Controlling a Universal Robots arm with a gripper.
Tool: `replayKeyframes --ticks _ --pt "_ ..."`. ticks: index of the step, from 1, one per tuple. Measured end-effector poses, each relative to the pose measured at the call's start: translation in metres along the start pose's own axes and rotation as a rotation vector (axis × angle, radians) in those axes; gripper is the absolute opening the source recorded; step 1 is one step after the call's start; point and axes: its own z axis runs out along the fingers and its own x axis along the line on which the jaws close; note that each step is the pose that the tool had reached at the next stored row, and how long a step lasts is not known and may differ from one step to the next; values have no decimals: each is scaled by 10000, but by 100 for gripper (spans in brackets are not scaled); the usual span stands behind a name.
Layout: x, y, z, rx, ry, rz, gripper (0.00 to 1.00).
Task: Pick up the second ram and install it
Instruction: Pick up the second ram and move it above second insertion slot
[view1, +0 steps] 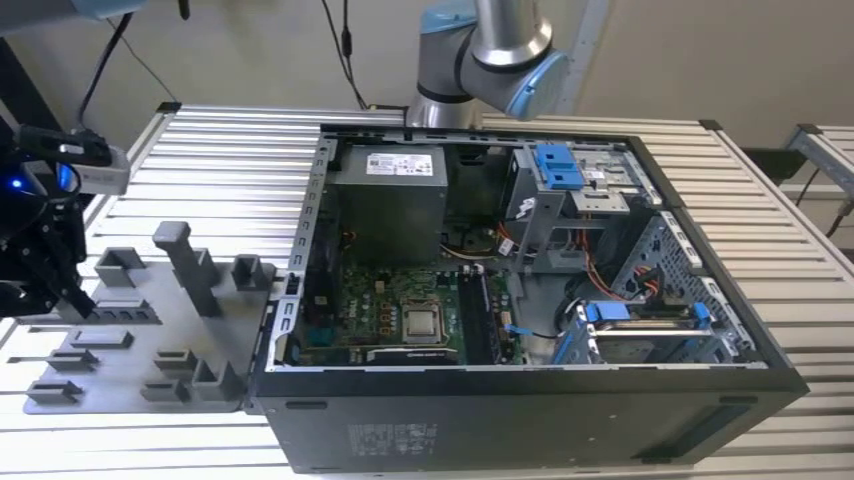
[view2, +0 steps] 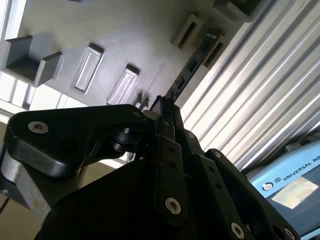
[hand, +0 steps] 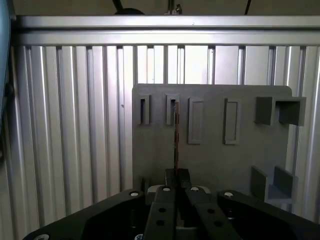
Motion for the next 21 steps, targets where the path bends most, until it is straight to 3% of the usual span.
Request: replayKeyframes --ticks 21 --pt "1 -5 -313 0 1 6 14"
